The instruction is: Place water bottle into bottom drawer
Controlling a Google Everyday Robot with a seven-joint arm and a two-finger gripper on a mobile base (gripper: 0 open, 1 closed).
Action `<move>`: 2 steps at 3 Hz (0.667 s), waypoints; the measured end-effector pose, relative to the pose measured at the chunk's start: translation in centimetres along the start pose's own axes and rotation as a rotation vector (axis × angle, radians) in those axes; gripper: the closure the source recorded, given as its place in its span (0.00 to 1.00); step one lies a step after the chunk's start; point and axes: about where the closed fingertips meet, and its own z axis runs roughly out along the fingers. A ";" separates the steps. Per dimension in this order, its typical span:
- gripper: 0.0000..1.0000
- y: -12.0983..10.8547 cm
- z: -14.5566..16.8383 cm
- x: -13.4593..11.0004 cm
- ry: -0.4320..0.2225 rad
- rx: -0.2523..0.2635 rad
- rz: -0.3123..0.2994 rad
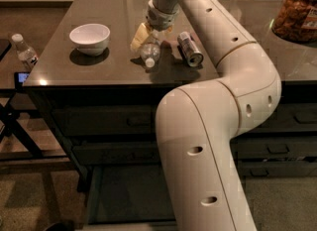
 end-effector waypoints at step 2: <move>0.64 0.0 0.0 0.0 0.000 0.000 0.000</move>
Offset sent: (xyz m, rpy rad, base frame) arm 0.0000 0.0000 0.0000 0.0000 0.0000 0.0000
